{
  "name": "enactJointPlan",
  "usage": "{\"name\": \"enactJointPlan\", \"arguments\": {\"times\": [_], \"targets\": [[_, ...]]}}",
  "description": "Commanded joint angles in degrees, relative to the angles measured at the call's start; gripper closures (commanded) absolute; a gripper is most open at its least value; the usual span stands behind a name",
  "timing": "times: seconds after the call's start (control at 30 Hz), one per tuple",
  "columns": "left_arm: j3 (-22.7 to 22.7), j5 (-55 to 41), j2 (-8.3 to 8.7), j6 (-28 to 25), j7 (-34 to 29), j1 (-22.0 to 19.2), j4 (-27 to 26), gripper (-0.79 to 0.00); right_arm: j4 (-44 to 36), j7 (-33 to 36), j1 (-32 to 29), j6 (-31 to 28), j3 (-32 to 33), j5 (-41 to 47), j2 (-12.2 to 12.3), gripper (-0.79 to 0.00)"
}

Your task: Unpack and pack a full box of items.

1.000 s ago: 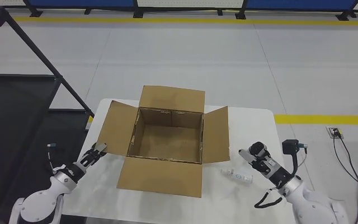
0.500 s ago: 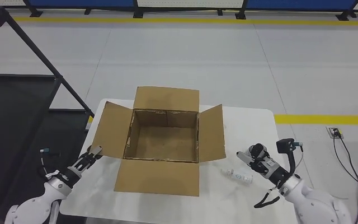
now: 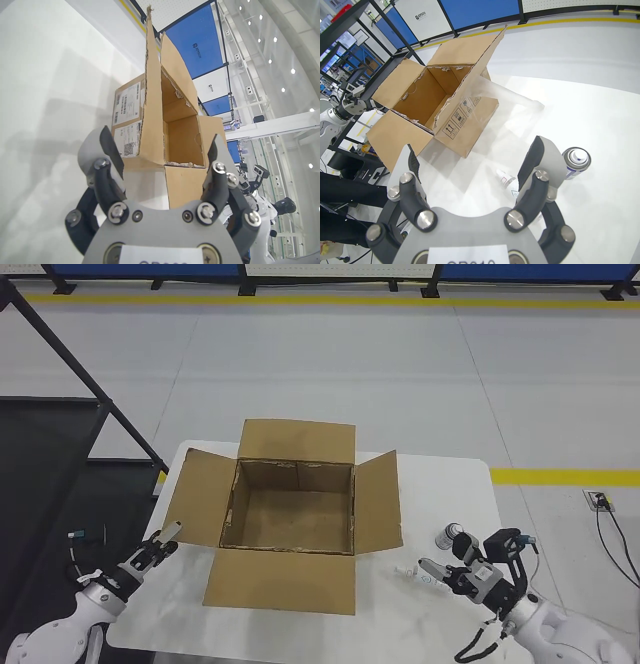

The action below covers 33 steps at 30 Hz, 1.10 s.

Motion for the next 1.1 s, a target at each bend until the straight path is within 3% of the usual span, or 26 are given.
{"name": "enactJointPlan", "arguments": {"times": [0.0,0.53,0.6,0.8,0.9,1.07], "targets": [[0.0,0.0,0.00,0.0,0.0,0.0,0.0,-0.785,0.0,0.0,0.0,0.0,0.0,0.0,0.0,-0.785],[0.0,0.0,0.00,0.0,0.0,0.0,0.0,-0.785,0.0,-0.2,0.0,-0.2,-0.1,0.2,0.0,-0.785],[0.5,-0.1,-0.10,0.0,0.9,0.8,-1.0,-0.785,0.7,-0.4,-0.4,-3.0,0.1,0.2,0.2,-0.785],[-0.1,-0.1,-0.78,1.5,10.0,8.8,-6.9,-0.785,1.9,1.6,-0.2,-16.7,2.1,-7.1,1.6,-0.785],[-0.8,-0.5,-0.95,1.8,12.1,11.5,-8.5,-0.785,2.0,4.3,0.5,-18.4,1.5,-12.8,2.2,-0.785],[-0.8,-0.5,-0.95,1.8,12.1,11.5,-8.5,-0.785,2.0,4.3,0.5,-18.4,1.5,-12.8,2.2,-0.785]]}}
